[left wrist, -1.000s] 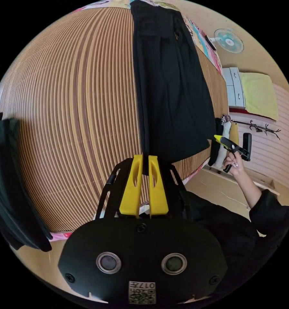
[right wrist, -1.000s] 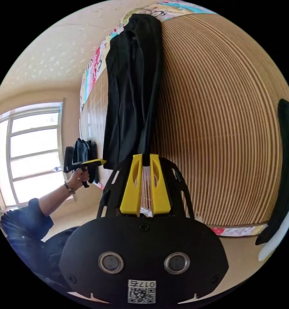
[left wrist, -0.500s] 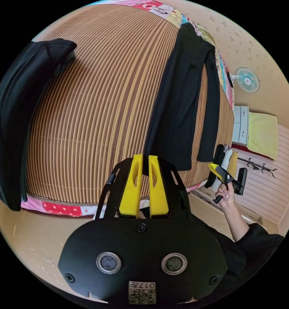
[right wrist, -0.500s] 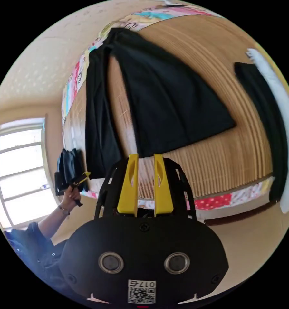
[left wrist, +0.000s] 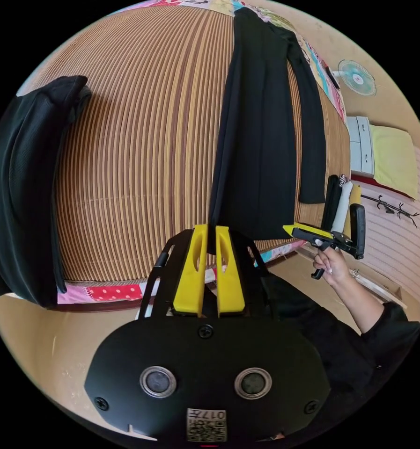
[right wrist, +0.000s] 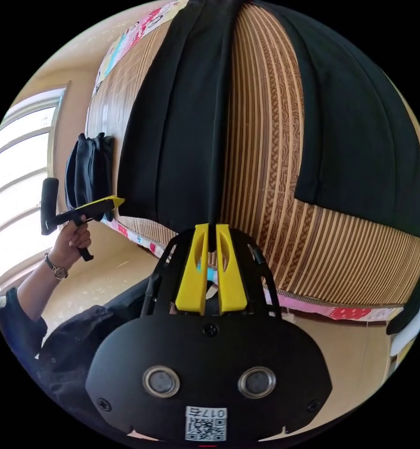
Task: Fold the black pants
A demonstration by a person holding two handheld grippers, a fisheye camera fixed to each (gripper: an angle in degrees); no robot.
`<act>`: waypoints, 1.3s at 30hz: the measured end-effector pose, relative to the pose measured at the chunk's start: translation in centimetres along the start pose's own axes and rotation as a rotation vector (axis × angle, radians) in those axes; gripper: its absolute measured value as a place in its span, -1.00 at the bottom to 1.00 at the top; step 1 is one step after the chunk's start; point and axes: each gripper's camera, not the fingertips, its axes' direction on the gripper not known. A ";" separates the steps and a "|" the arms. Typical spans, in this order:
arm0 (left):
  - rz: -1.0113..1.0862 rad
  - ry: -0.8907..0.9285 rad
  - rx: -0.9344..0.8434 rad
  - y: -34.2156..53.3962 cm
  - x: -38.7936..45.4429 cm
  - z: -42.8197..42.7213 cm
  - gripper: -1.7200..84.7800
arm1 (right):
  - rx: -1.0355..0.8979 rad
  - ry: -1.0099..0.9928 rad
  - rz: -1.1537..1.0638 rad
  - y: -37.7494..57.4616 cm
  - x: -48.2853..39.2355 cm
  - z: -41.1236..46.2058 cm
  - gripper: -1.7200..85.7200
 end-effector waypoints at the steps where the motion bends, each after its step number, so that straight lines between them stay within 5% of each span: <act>1: -0.012 -0.002 -0.031 0.8 -0.1 1.1 -0.89 | -0.023 0.013 -0.016 1.0 0.0 0.7 -0.87; 8: -0.297 -0.002 -0.093 4.0 -3.4 5.8 -0.81 | -0.192 -0.060 -0.011 3.0 3.3 2.0 -0.83; 12: -0.350 -0.151 0.168 4.3 -1.4 1.9 -0.81 | 0.015 -0.002 0.088 4.2 8.2 -4.2 -0.80; 15: -0.189 -0.147 0.292 2.1 4.1 1.0 -0.80 | 0.229 0.156 0.242 6.5 12.8 -9.6 -0.80; 19: 0.097 -0.018 0.179 -3.8 13.7 6.7 -0.77 | 0.355 0.176 0.496 9.9 19.9 -12.2 -0.78; 23: 0.212 0.018 0.010 -8.4 21.1 15.2 -0.75 | 0.388 0.074 0.519 11.2 23.1 -11.0 -0.76; 27: 0.156 -0.140 -0.032 -9.8 23.6 20.7 -0.72 | 0.343 0.043 0.444 11.7 24.1 -8.9 -0.76; 39: 0.160 -0.069 -0.230 -10.1 25.8 28.1 -0.94 | 0.410 -0.026 0.308 17.4 25.3 -7.4 -0.88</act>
